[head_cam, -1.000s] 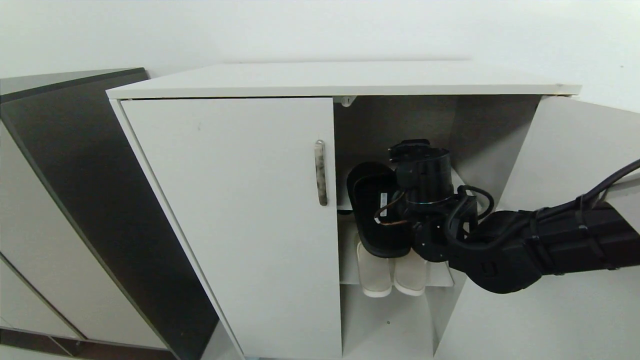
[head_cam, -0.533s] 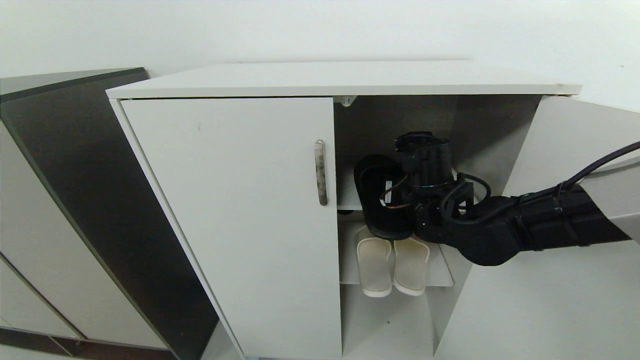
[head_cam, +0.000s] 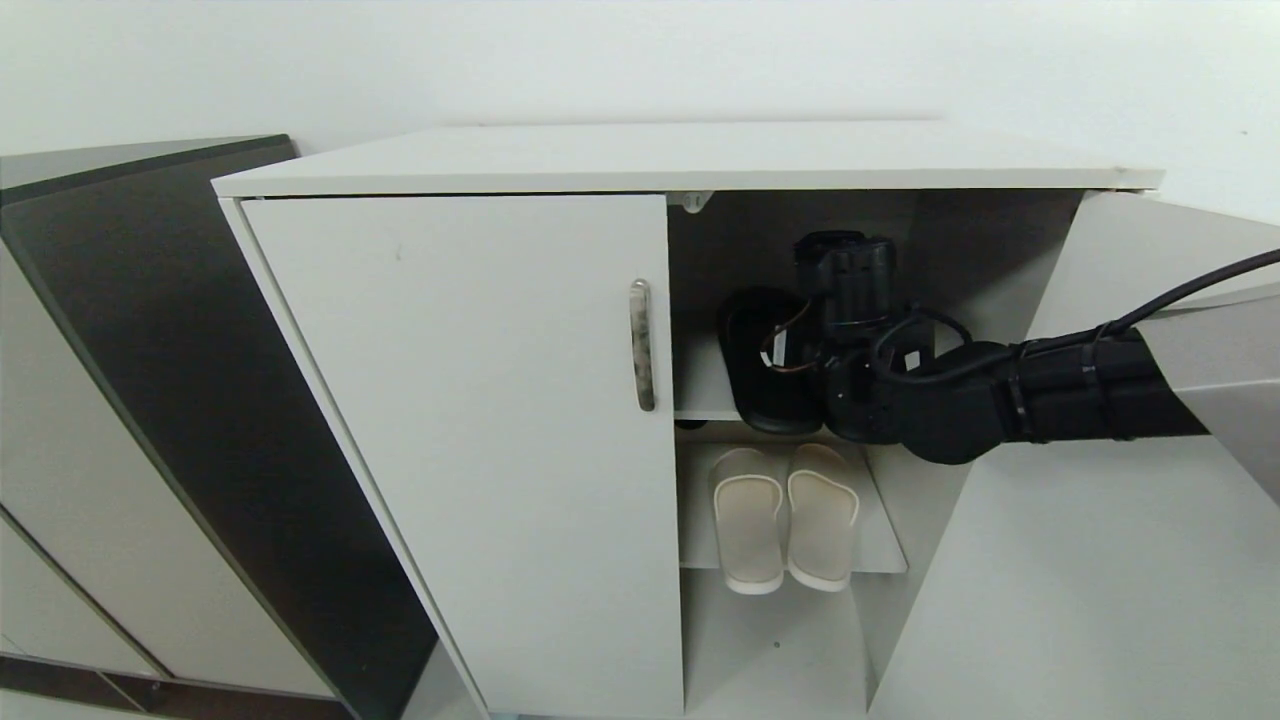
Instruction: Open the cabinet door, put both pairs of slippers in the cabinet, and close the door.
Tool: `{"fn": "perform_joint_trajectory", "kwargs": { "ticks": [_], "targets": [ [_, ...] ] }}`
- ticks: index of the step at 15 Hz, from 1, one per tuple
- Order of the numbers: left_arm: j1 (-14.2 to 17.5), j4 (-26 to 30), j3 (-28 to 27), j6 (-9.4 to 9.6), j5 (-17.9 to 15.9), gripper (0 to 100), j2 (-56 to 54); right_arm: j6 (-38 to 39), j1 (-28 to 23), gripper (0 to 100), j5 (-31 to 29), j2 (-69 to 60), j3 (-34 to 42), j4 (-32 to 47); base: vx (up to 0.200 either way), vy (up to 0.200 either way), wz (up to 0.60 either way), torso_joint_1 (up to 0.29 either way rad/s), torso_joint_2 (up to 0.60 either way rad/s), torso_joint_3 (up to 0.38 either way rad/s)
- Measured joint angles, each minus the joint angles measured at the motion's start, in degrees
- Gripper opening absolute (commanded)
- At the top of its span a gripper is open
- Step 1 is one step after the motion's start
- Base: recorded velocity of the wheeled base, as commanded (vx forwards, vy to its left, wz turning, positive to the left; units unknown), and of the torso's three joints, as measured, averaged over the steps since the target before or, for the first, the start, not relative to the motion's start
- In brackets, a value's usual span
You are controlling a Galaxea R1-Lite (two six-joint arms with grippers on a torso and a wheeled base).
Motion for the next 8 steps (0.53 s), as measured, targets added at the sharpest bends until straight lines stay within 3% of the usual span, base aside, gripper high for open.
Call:
{"fn": "perform_joint_trajectory", "kwargs": {
  "ticks": [8],
  "targets": [
    [0.0,0.0,0.0,-0.17,0.1,0,0.0,0.0,-1.3,0,0.0,2.7,-3.6,2.9,0.000,0.000,0.00,0.000,0.00,0.000]
  ]
}}
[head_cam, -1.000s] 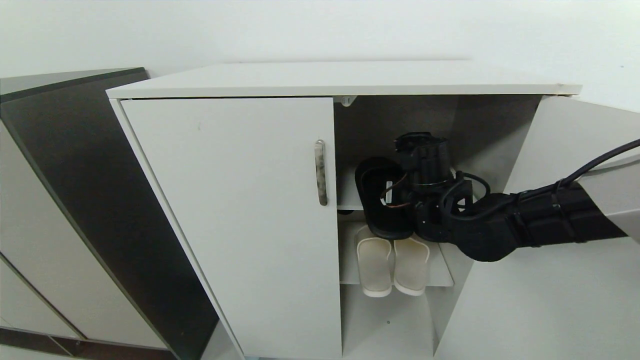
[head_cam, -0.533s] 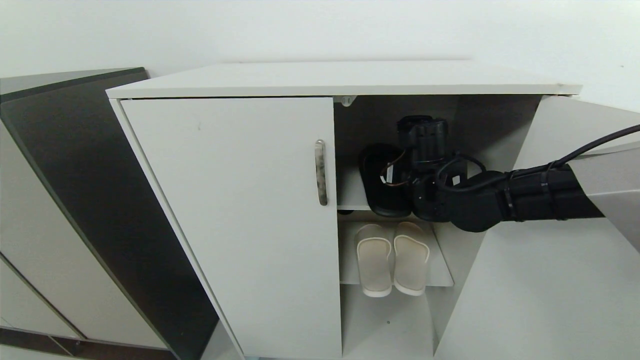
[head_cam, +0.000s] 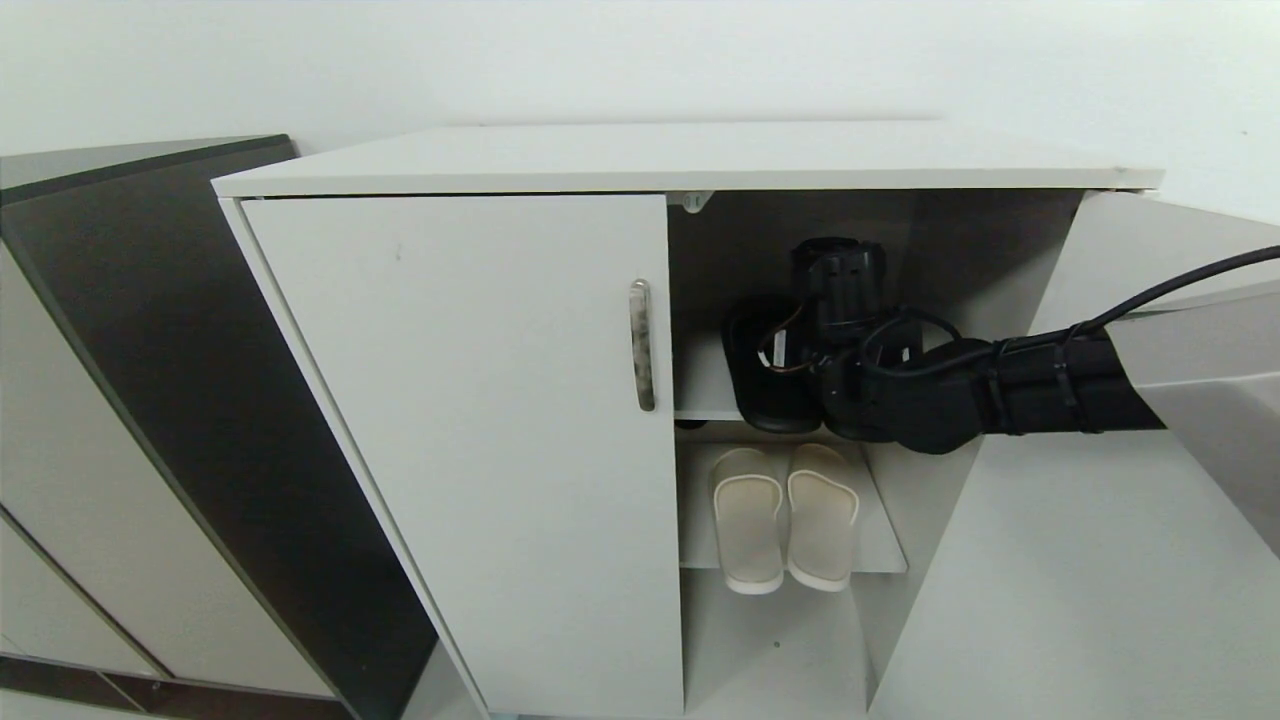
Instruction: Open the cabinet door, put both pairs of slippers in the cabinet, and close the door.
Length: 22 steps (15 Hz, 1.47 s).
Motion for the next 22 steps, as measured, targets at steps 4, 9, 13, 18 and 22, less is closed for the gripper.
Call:
{"fn": "perform_joint_trajectory", "kwargs": {
  "ticks": [4,9,13,18,22],
  "targets": [
    [0.0,0.0,0.0,0.00,0.0,0,0.0,0.0,0.0,100,0.0,0.5,0.2,0.1,0.000,0.000,0.00,0.000,0.00,0.000],
    [0.0,0.0,0.0,-0.13,0.0,0,0.0,0.1,0.7,100,-0.5,-1.6,5.3,-0.5,0.000,0.000,0.00,0.000,0.00,0.000],
    [0.0,0.0,0.0,-0.11,0.0,0,0.0,0.1,2.3,100,-2.2,-8.1,13.7,-2.6,0.000,0.000,0.00,0.000,0.00,0.000],
    [0.0,0.0,0.0,-0.10,0.0,0,0.0,-0.2,4.0,100,-2.5,-13.4,21.7,-7.1,0.000,0.000,0.00,0.000,0.00,0.000],
    [0.0,0.0,0.0,-0.10,0.0,0,0.0,0.2,8.4,0,-2.5,-19.5,30.3,-8.0,0.000,0.000,0.00,0.000,0.00,0.000]
  ]
}}
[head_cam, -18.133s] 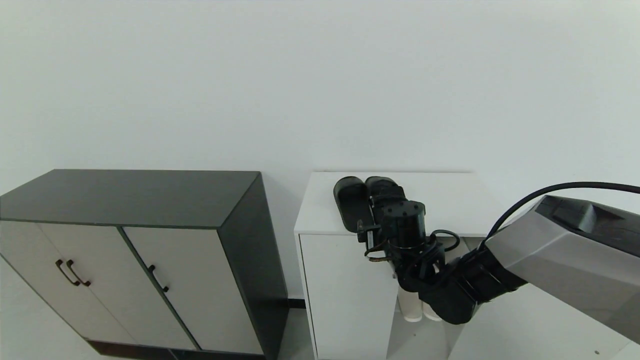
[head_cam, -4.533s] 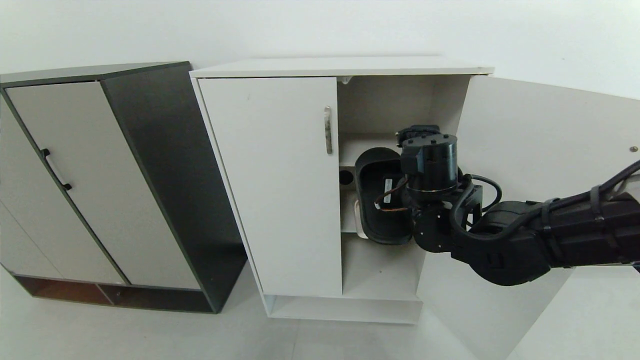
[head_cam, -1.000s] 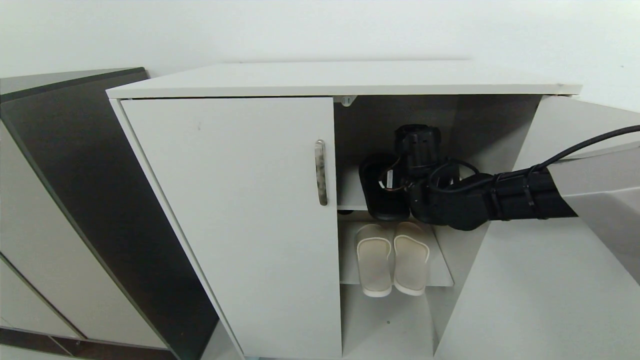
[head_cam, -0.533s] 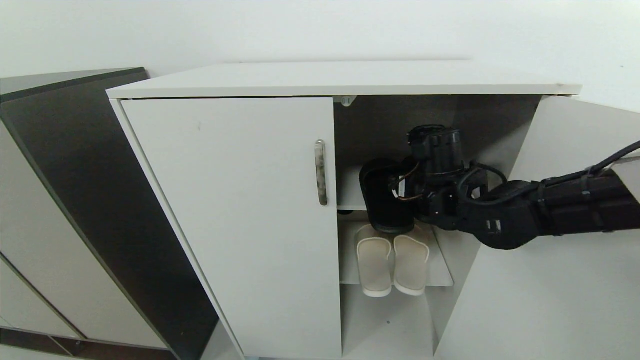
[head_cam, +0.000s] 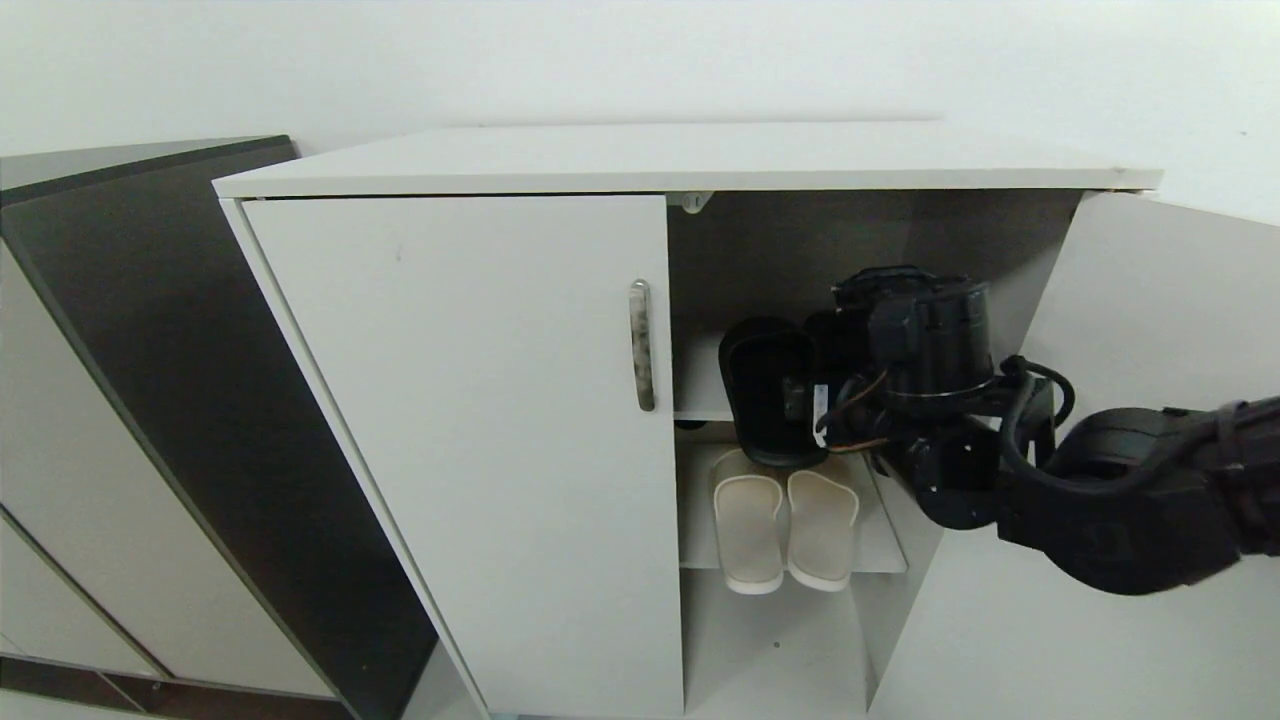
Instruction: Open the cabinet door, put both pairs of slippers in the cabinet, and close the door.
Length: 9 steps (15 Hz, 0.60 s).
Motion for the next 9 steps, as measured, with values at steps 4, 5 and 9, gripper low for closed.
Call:
{"fn": "perform_joint_trajectory", "kwargs": {
  "ticks": [4,5,9],
  "targets": [
    [0.0,0.0,0.0,0.00,0.0,0,0.0,-0.2,5.9,0,0.3,-5.0,8.7,-6.1,0.000,0.000,0.00,0.000,0.00,0.000],
    [0.0,0.0,0.0,-0.01,0.0,0,0.0,-0.2,7.3,0,0.2,-5.3,9.9,-7.0,0.000,0.000,0.00,0.000,0.00,0.000],
    [0.0,0.0,0.0,-0.01,0.0,0,0.0,0.0,9.1,0,-0.3,-4.4,11.0,-7.3,0.000,0.000,0.00,0.000,0.00,0.000]
  ]
}}
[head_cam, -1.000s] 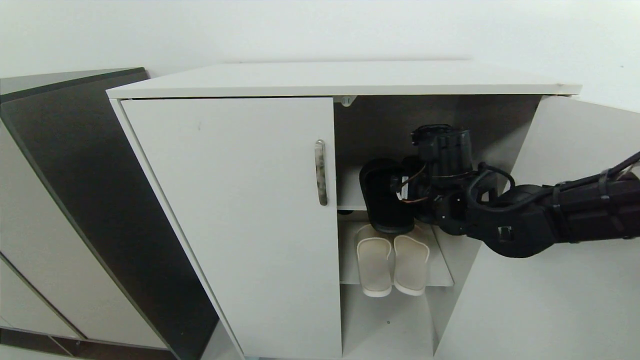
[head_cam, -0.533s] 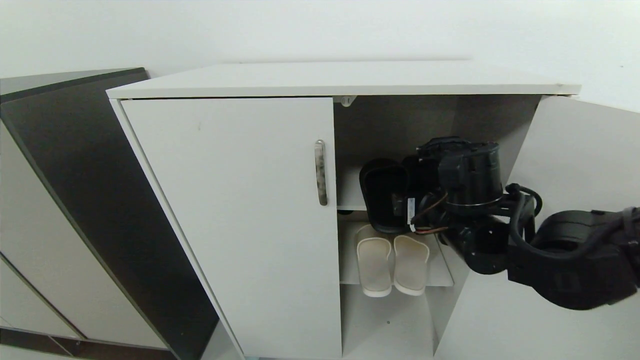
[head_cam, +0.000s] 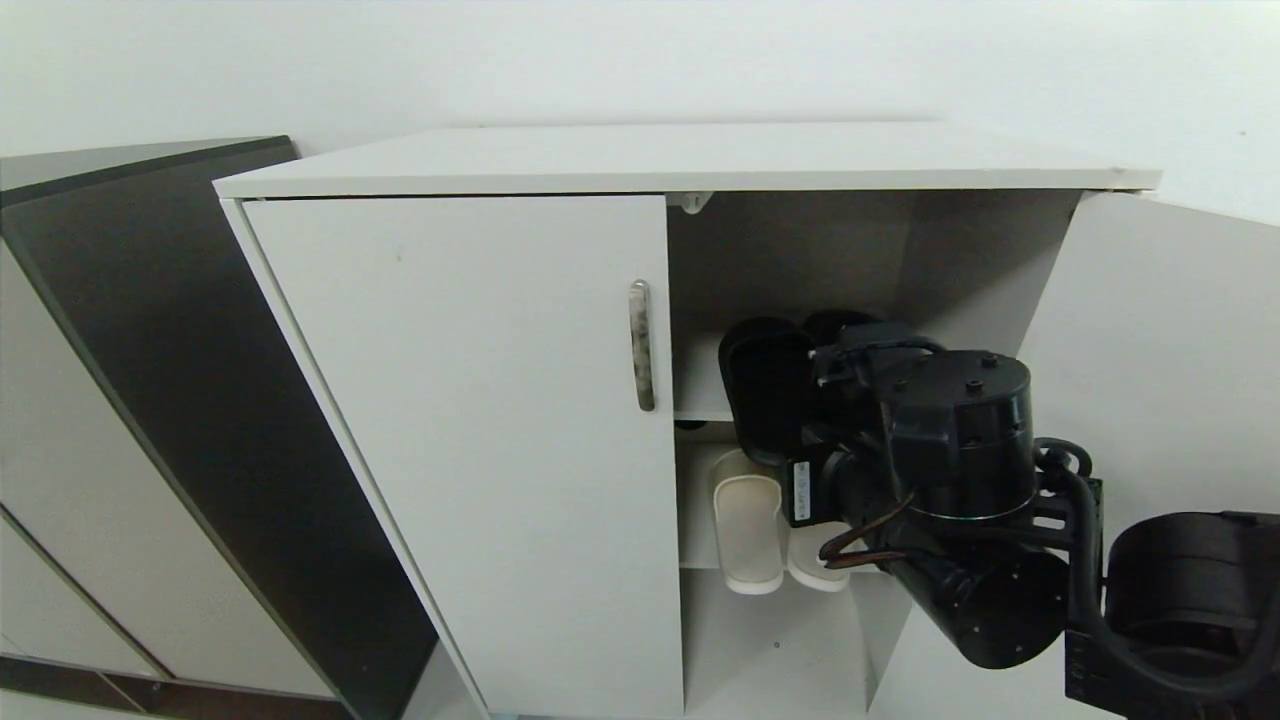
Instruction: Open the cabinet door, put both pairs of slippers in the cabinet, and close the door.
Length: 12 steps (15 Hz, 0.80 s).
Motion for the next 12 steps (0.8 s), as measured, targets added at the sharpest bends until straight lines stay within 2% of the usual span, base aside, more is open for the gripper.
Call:
{"fn": "perform_joint_trajectory", "kwargs": {
  "ticks": [6,12],
  "targets": [
    [0.0,0.0,0.0,0.01,0.0,0,0.0,-0.4,0.1,0,-0.4,1.2,1.2,-2.4,0.000,0.000,0.00,0.000,0.00,0.000],
    [0.0,0.0,0.0,0.00,0.0,0,0.0,-0.3,0.0,0,-0.3,1.5,1.6,-2.5,-0.200,0.000,0.00,0.005,0.00,0.003]
  ]
}}
